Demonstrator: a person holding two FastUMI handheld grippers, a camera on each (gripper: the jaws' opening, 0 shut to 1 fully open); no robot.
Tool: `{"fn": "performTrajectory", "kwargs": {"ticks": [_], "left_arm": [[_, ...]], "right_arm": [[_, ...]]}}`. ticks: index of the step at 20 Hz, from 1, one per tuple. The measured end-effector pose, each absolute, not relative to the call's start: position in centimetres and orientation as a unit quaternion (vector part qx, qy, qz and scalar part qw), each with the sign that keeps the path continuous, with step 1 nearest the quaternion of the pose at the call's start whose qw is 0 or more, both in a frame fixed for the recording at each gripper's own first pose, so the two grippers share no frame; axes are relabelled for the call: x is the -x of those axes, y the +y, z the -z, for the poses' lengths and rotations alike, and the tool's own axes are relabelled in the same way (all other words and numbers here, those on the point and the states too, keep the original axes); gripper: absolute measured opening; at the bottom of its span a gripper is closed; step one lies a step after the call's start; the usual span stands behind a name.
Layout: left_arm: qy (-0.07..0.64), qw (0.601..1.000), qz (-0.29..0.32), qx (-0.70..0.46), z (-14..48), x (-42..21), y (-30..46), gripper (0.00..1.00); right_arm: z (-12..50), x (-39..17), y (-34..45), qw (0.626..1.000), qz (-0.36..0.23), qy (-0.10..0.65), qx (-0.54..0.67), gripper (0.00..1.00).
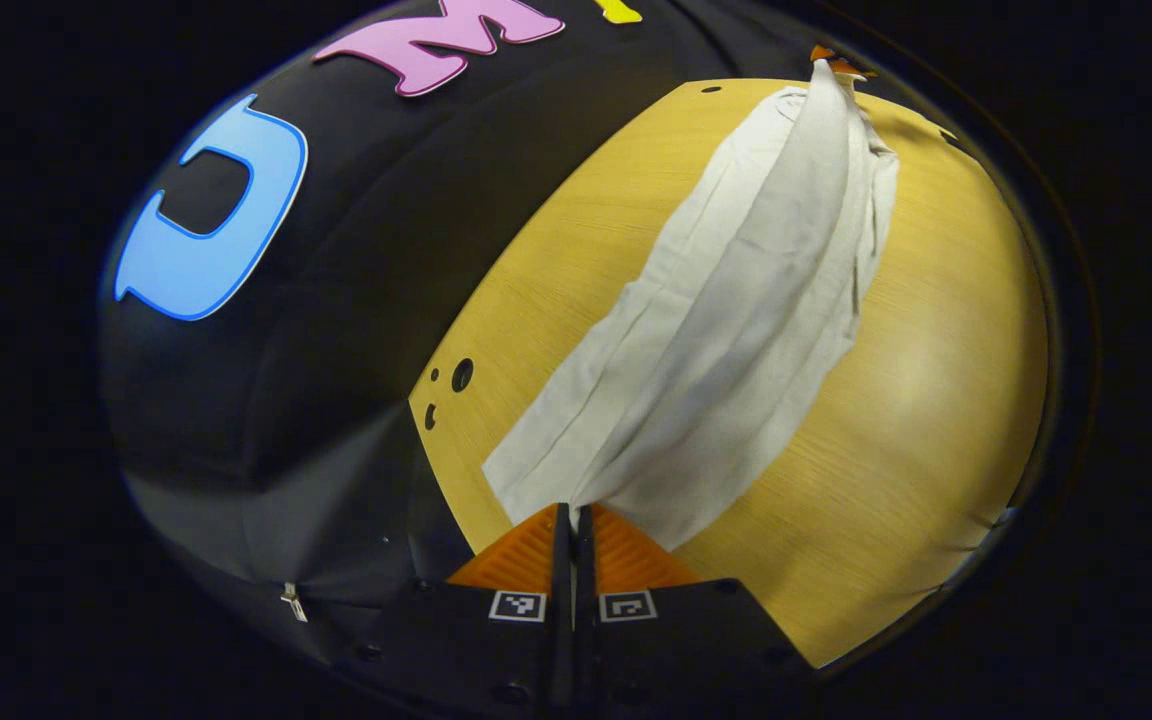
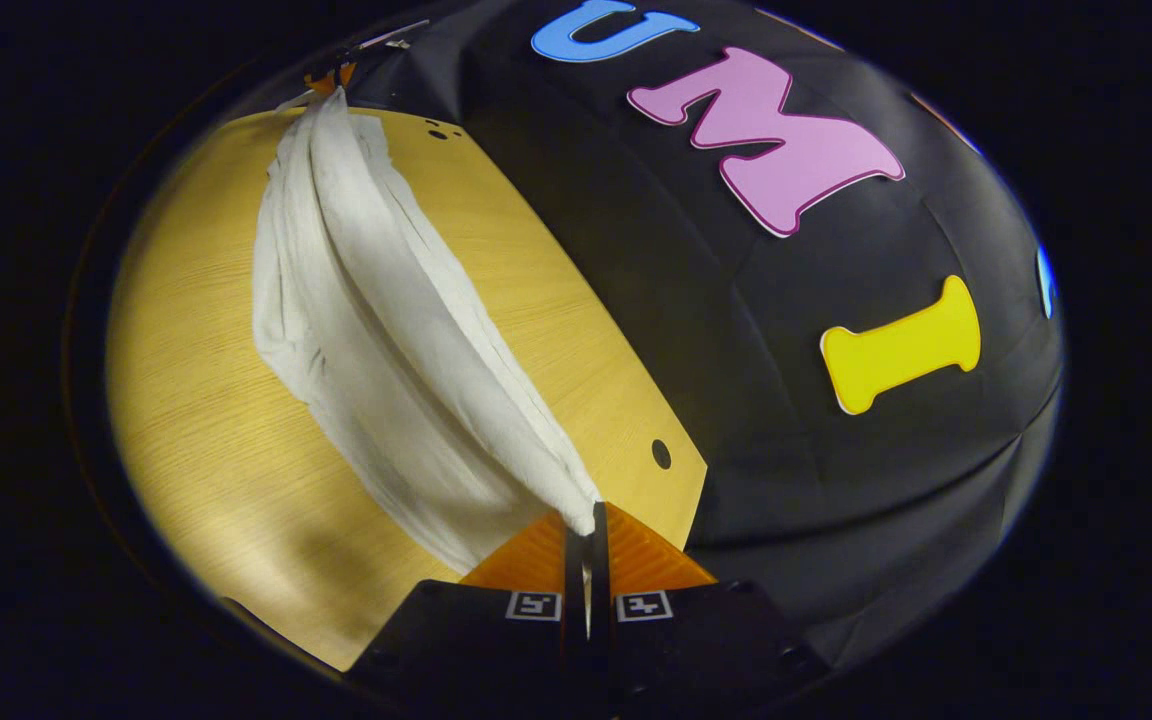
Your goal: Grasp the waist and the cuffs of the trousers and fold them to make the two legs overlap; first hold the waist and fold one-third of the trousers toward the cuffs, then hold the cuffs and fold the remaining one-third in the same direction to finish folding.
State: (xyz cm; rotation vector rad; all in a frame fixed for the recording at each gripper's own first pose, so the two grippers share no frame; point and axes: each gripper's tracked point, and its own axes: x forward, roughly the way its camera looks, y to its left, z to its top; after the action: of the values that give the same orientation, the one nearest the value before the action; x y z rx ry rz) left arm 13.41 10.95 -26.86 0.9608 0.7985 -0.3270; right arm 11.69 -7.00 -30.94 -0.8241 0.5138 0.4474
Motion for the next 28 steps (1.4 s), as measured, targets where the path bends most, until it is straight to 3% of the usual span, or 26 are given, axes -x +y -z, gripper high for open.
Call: {"fn": "performTrajectory", "kwargs": {"ticks": [9,21,23,24,27,28], "left_arm": [[0.397,0.775,0.156,-0.466,30.1,-19.7,10.5,0.05],[0.43,0.742,0.154,-0.491,35.7,-22.7,11.0,0.06],[0.44,0.736,0.152,-0.491,36.4,-22.6,11.3,0.07],[0.435,0.737,0.148,-0.496,36.5,-22.8,11.4,0.1],[0.421,0.738,0.14,-0.509,36.1,-23.4,11.3,0.35],[0.419,0.735,0.139,-0.514,36.3,-23.5,11.4,0.38]], "right_arm": [[36.4,-16.7,-6.7,0.852,-0.21,0.293,0.38,0.05],[42.3,-21.1,-5.6,0.849,-0.198,0.32,0.37,0.09],[43.2,-20.8,-5.7,0.845,-0.197,0.333,0.369,0.17],[43.3,-20.9,-5.7,0.846,-0.195,0.332,0.37,0.28],[42.6,-21.6,-6.2,0.849,-0.175,0.316,0.386,0.41],[42.3,-21.8,-6.6,0.85,-0.167,0.311,0.392,0.65]]}}
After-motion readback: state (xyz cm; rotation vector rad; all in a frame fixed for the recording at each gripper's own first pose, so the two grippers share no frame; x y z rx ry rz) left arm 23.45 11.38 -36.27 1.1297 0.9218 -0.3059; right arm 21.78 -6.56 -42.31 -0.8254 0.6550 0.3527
